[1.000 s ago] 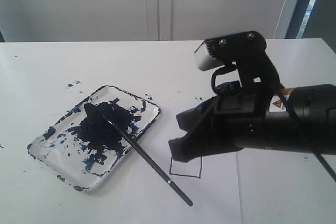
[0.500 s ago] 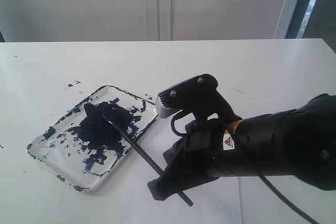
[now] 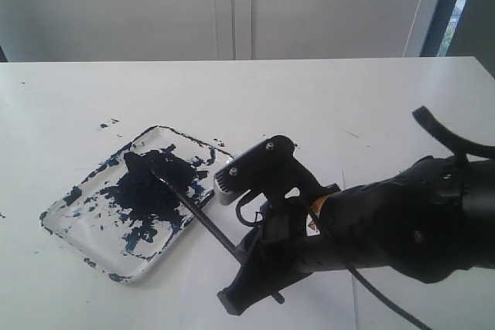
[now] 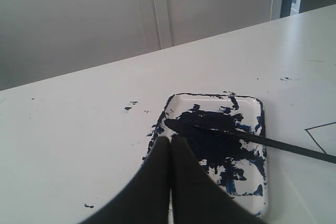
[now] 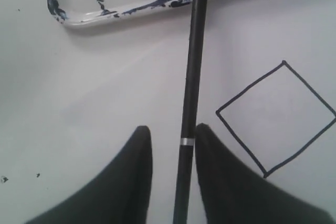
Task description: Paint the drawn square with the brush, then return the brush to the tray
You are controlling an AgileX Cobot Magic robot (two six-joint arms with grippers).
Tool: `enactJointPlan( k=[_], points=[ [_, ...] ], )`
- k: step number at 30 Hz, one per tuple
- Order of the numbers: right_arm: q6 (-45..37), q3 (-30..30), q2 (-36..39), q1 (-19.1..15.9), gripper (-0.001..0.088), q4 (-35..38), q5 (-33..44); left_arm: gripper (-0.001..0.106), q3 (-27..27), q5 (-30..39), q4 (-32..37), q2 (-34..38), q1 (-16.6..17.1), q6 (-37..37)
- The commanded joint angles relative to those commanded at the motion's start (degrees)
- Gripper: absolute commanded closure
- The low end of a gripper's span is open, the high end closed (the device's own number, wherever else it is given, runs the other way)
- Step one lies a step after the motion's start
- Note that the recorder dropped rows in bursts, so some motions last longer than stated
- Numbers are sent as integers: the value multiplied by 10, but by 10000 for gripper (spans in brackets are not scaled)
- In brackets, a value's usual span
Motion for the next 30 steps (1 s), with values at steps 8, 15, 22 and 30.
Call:
enactJointPlan(
  k=[8, 15, 22, 30],
  points=[
    [-1, 0, 9, 15, 566, 0, -60, 1053, 0, 0, 0, 0, 0, 0],
    [-4, 0, 32, 15, 566, -2, -56, 1053, 0, 0, 0, 0, 0, 0],
    [-4, 0, 54, 17, 566, -2, -57, 1053, 0, 0, 0, 0, 0, 0],
    [-4, 0, 76, 17, 566, -2, -61, 1053, 0, 0, 0, 0, 0, 0]
  ],
)
